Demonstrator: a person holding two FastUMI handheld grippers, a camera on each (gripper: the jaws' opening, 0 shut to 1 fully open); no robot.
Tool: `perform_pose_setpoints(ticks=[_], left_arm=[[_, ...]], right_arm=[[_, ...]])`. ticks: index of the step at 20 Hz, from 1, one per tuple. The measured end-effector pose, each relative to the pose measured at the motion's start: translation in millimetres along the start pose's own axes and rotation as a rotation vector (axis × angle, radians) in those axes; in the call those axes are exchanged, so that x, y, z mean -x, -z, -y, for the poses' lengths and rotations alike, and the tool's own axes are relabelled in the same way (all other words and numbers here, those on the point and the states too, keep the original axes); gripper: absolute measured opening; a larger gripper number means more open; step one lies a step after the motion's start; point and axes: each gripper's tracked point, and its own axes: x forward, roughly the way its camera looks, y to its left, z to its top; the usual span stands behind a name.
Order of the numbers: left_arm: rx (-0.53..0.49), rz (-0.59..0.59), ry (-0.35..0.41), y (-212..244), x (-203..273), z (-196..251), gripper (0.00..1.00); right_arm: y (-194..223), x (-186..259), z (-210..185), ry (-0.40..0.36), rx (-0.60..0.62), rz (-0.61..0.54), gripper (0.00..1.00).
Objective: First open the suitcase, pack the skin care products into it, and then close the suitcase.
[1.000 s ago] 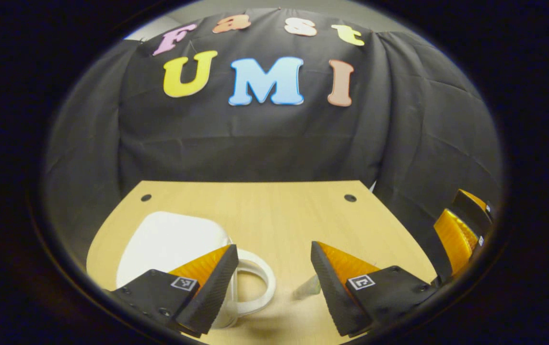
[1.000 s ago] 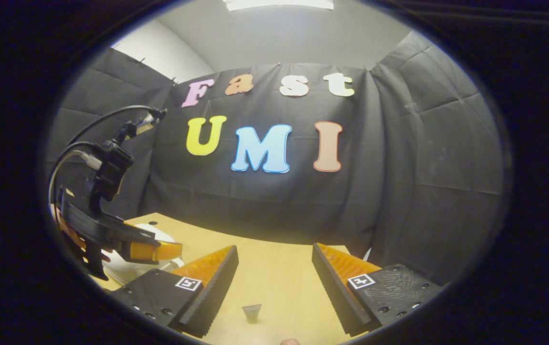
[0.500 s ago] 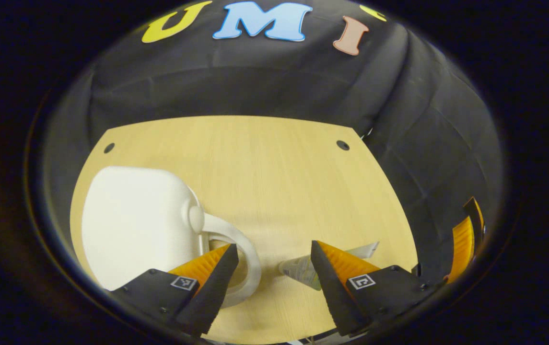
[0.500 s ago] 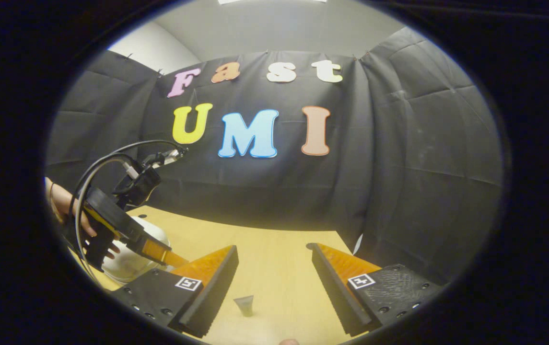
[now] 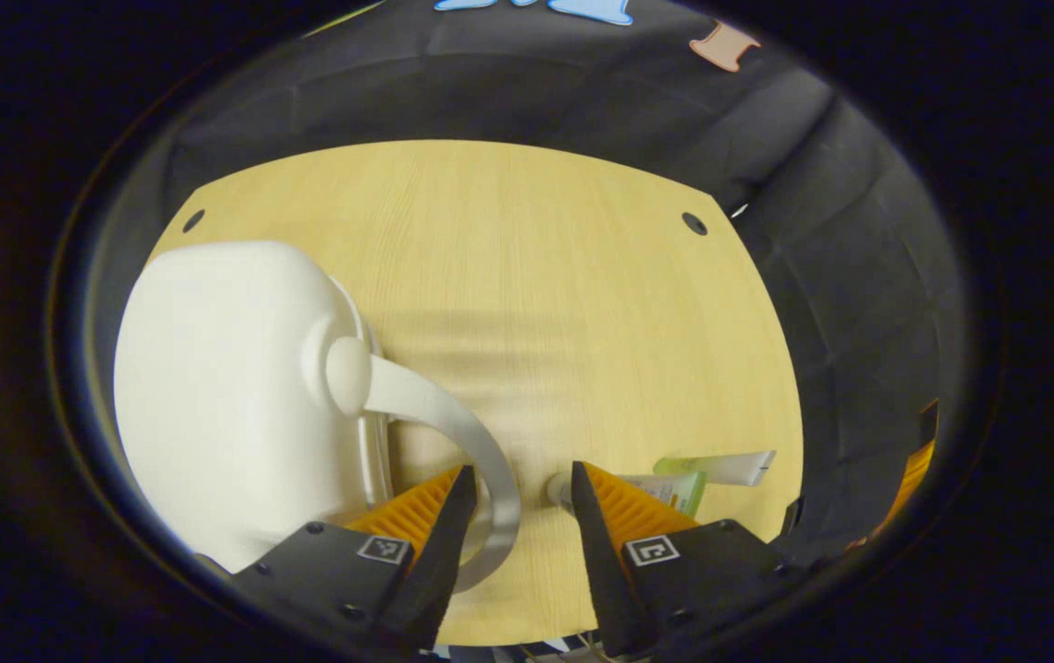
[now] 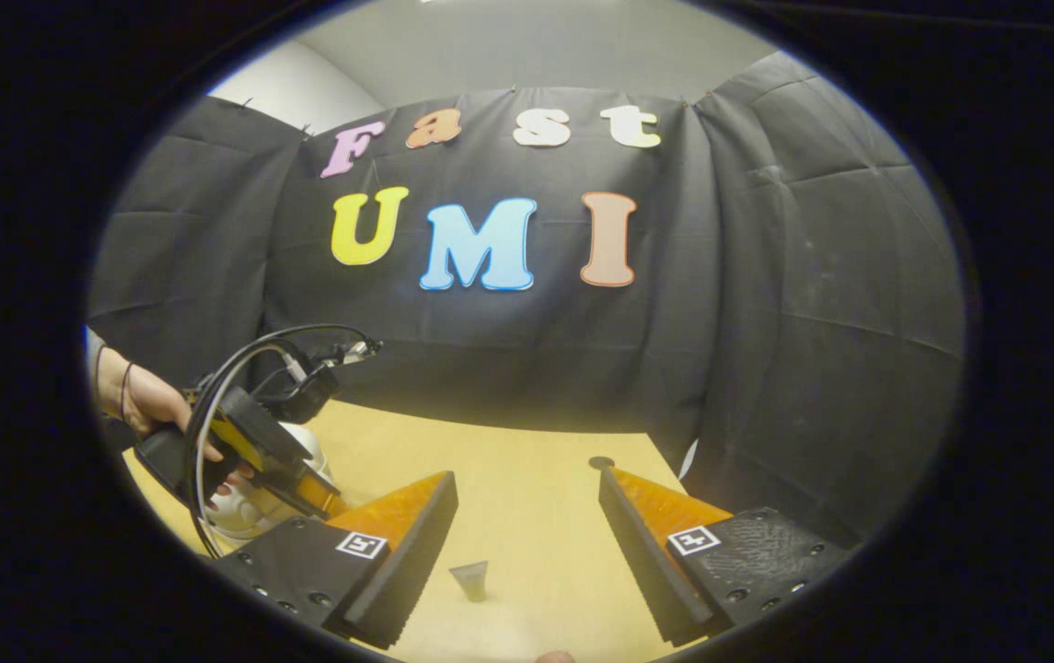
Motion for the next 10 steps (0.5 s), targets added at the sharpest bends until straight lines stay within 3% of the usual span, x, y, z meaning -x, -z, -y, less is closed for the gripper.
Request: perform_pose_setpoints(ticks=[1,5,10], left_arm=[[0.007,-0.014,0.001,1.7,-1.7,-1.2,0.76],[0.018,-0.047,-0.024,5.0,-6.4,-8.8,0.30],[-0.005,-0.042,-0.017,1.8,1.5,-6.0,0.20]], right_arm=[[-0.8,0.2,0.0,-0.002,0.001,0.000,0.94],[0.3,2.0,2.9,-0.004,0.006,0.002,0.94],[1.1,6.0,4.3,-0.013,0.014,0.008,0.94]])
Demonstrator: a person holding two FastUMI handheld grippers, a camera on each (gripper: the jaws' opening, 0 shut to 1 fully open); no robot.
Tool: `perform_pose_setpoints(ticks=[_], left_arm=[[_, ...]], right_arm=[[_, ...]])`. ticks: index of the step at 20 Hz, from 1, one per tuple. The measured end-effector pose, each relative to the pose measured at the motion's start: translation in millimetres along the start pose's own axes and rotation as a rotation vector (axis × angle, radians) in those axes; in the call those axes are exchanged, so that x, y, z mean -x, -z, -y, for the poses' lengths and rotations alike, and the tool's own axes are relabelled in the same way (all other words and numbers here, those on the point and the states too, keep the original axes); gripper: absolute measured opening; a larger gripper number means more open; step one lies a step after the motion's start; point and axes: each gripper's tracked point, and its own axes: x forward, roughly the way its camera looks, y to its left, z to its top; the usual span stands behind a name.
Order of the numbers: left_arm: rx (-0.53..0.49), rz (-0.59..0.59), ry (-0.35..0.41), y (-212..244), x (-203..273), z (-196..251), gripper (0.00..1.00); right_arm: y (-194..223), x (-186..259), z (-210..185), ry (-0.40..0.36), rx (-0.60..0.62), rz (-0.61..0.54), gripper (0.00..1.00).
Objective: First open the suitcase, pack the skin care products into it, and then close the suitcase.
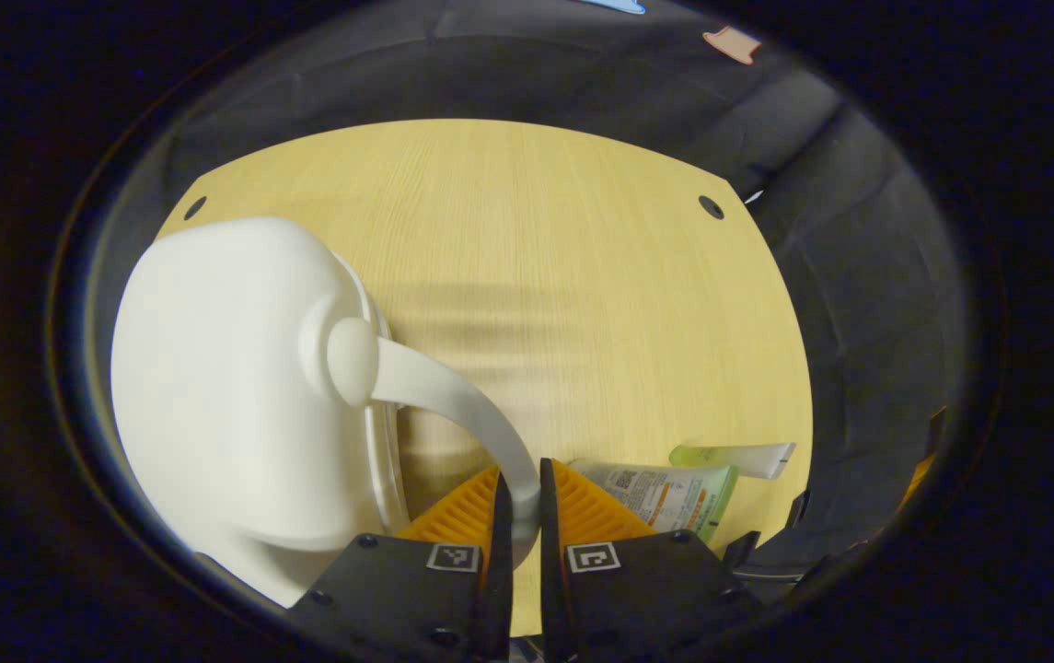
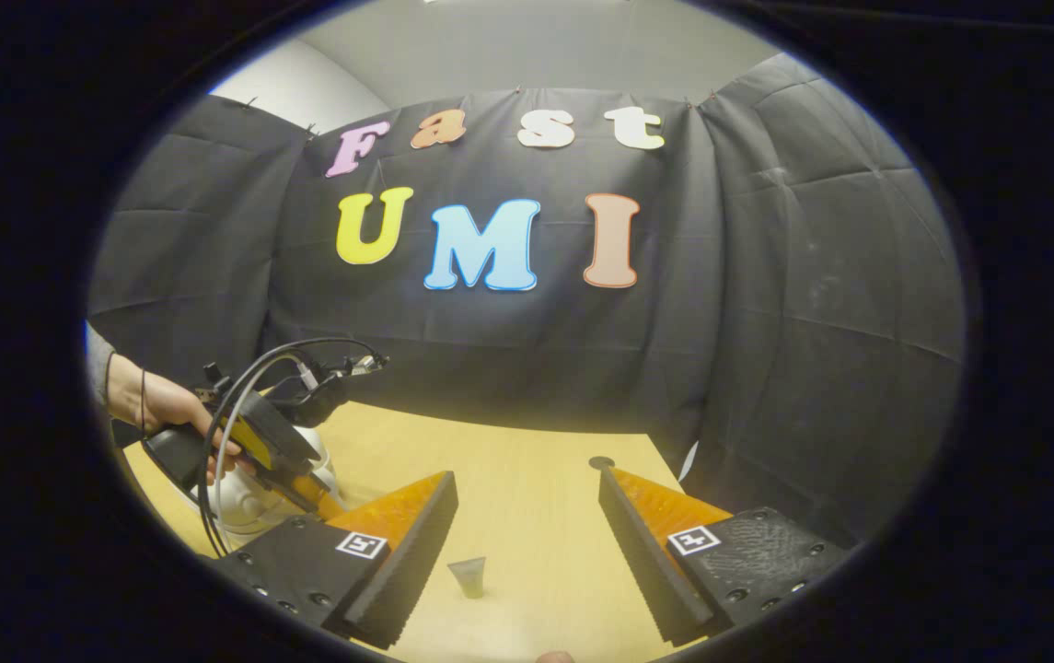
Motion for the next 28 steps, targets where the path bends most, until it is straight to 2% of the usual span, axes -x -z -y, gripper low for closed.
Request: perform_pose_setpoints(ticks=[4,7,10,15,19,20,23,26,28], left_arm=[[-0.036,0.019,-0.022,-6,22,1,0.20],[-0.021,0.037,-0.025,-10,51,3,0.20],[-0.015,0.073,-0.003,-12,101,-2,0.20],[-0.017,0.121,0.015,-31,183,-34,0.20],[-0.003,0.160,0.004,-58,245,-87,0.18],[-0.017,0.171,-0.007,-63,261,-104,0.20],[-0.067,0.197,-0.085,-78,301,-164,0.20],[-0.094,0.195,-0.168,-80,312,-230,0.20],[-0.057,0.185,-0.183,-78,309,-273,0.20]], right_arm=[[0,4,-3,-0.024,0.018,0.008,0.94],[-3,7,-11,-0.064,0.021,0.017,0.94],[-13,11,-19,-0.097,0.023,0.059,0.94],[-22,13,-30,-0.065,0.019,0.074,0.94],[-25,15,-44,-0.032,0.013,0.075,0.95],[-25,16,-44,-0.012,0.016,0.073,0.94],[-24,22,-53,0.040,0.019,0.058,0.94],[-29,27,-69,0.073,0.014,0.057,0.95],[-34,31,-82,0.093,0.021,0.061,0.95]])
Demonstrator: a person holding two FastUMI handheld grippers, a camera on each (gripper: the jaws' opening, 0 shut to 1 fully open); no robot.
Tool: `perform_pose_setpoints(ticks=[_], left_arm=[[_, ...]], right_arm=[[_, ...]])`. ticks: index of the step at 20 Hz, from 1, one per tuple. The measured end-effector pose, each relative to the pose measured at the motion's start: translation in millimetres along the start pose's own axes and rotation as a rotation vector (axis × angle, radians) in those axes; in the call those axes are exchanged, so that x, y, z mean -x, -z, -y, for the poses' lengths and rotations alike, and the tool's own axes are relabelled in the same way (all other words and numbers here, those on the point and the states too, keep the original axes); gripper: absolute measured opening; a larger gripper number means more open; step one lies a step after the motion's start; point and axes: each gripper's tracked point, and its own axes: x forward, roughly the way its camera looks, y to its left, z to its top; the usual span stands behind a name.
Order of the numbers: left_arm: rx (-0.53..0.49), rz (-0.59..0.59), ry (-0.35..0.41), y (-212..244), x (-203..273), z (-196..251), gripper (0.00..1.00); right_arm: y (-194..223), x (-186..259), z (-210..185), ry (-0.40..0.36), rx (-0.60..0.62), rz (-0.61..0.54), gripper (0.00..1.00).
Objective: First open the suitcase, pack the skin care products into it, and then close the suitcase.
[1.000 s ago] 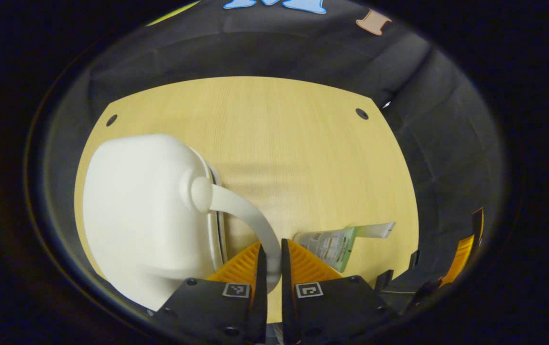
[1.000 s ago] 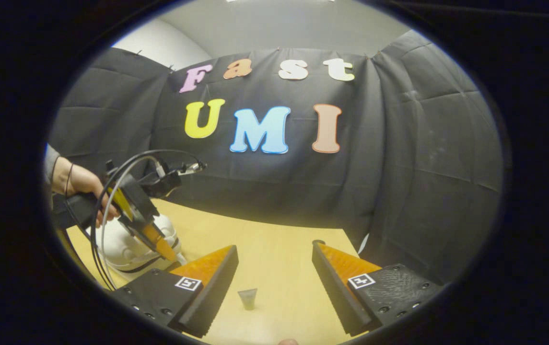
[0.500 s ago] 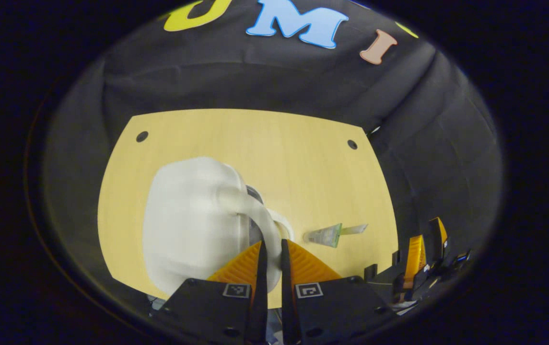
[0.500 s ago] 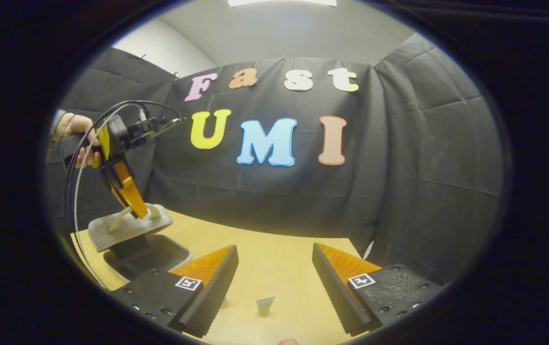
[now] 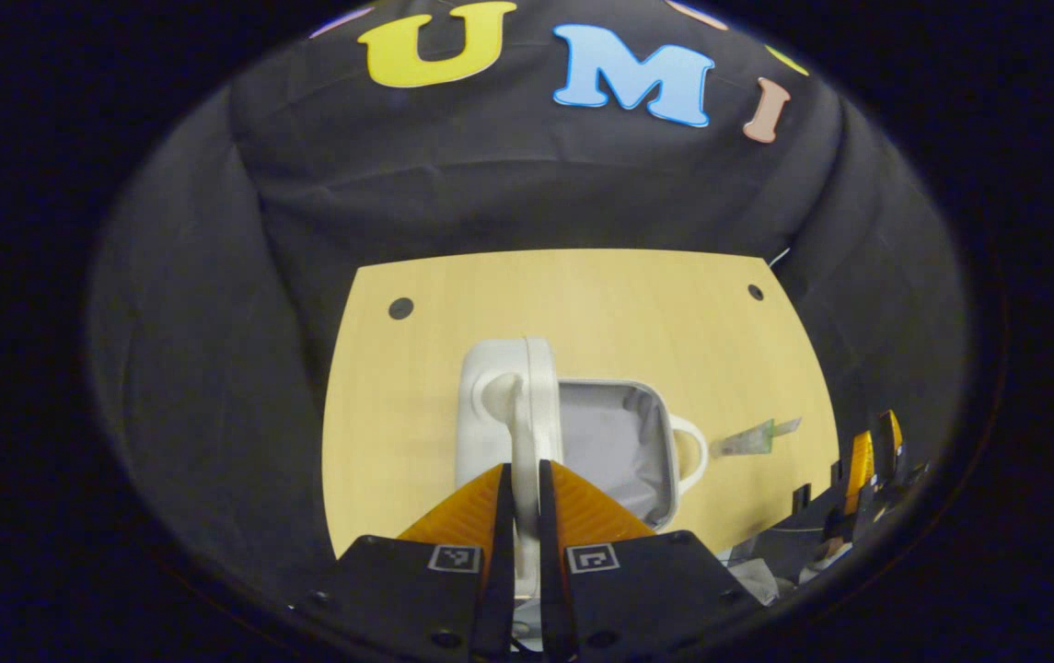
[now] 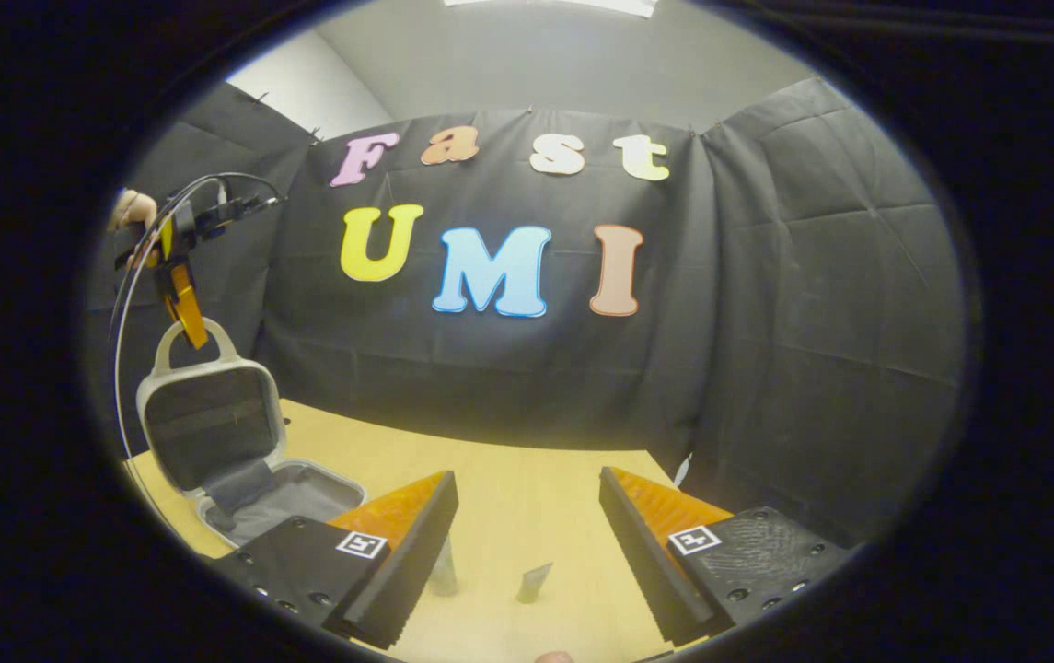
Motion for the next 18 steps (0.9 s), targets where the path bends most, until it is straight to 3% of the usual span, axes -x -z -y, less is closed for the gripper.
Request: perform_pose_setpoints(ticks=[4,10,18], left_arm=[[0.011,0.012,-0.101,12,-35,-106,0.20],[0.094,-0.111,-0.198,70,-111,-233,0.20],[0.234,-0.192,-0.172,141,-216,-299,0.21]], right_arm=[[-7,12,-26,0.030,0.009,-0.007,0.95],[-13,14,-43,0.073,-0.023,-0.047,0.95],[-21,0,-46,0.117,-0.007,-0.090,0.94]])
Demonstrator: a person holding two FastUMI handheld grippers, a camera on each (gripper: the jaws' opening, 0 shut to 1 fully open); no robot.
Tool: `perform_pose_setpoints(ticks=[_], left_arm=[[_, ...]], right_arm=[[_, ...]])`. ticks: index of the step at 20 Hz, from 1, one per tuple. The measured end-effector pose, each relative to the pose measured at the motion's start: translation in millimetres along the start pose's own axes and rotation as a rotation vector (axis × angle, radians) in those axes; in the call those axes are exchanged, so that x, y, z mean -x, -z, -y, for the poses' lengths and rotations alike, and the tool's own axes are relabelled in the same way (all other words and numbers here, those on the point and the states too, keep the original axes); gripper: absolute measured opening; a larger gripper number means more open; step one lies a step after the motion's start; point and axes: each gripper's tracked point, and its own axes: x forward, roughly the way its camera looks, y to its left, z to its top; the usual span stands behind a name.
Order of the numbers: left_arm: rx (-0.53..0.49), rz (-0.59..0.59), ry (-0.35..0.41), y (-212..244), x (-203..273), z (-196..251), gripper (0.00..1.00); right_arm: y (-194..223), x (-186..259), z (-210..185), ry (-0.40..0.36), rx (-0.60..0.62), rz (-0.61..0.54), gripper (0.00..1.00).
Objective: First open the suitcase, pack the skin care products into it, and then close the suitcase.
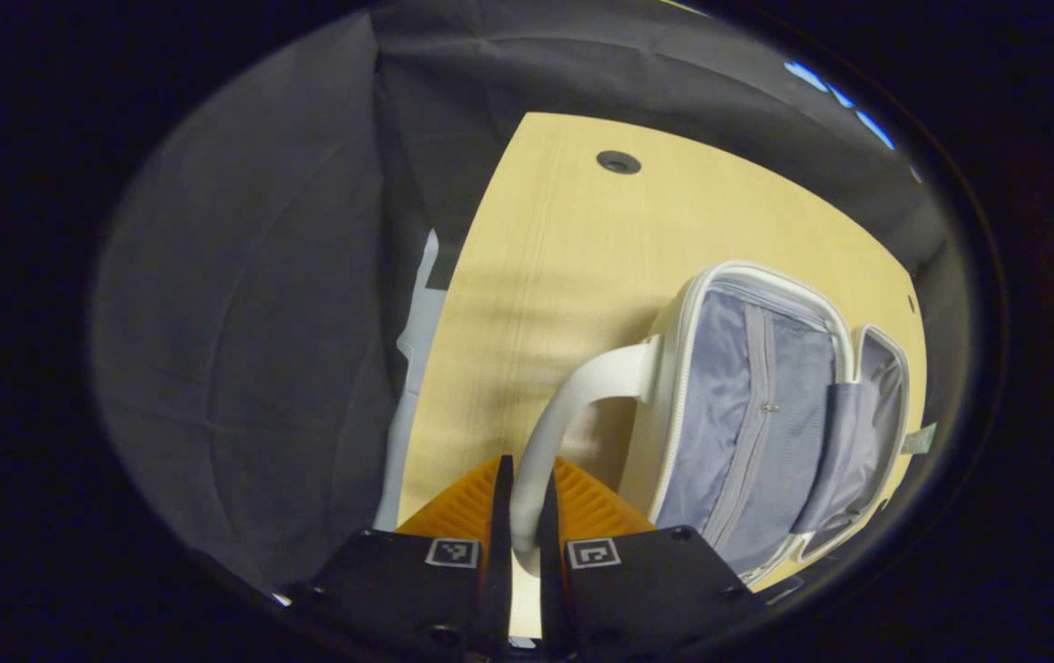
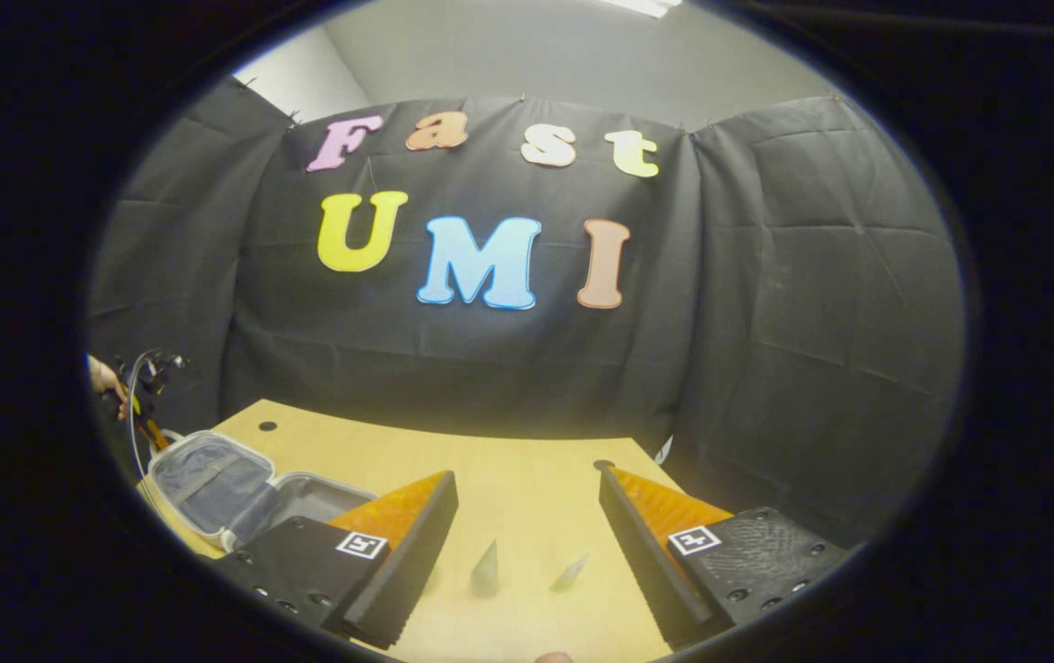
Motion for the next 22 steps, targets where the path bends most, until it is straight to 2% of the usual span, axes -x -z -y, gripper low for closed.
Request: perform_pose_setpoints(ticks=[2,4,6,7,8,9,11,13,16,19,22], left_arm=[[0.008,0.030,-0.002,-4,-12,-7,0.23],[0.021,0.065,0.013,-7,-15,-3,0.29],[0.028,0.124,-0.004,-17,-9,-9,0.44],[0.035,0.155,-0.018,-21,-2,-12,0.56],[0.045,0.186,-0.031,-24,5,-15,0.62],[0.054,0.222,-0.043,-29,15,-17,0.76],[0.064,0.304,-0.074,-37,34,-18,0.87],[0.072,0.406,-0.086,-49,63,-12,0.85],[0.069,0.558,-0.036,-61,105,23,0.86],[0.038,0.746,0.020,-71,139,69,0.85],[-0.030,0.914,0.065,-77,164,136,0.84]], right_arm=[[0,-2,-5,-0.002,0.002,-0.008,0.95],[1,-5,-8,-0.008,0.013,-0.011,0.95],[-1,-7,-12,-0.017,0.016,-0.010,0.94],[-1,-7,-13,-0.023,0.015,-0.006,0.95],[-2,-7,-13,-0.025,0.015,-0.002,0.95],[-2,-8,-13,-0.028,0.014,0.001,0.95],[-4,-9,-10,-0.031,0.006,0.009,0.94],[-2,-10,-5,-0.034,-0.007,0.010,0.94],[4,-10,5,-0.037,-0.004,0.009,0.95],[10,-9,14,-0.050,0.009,0.003,0.95],[13,-10,26,-0.064,0.007,0.006,0.95]])
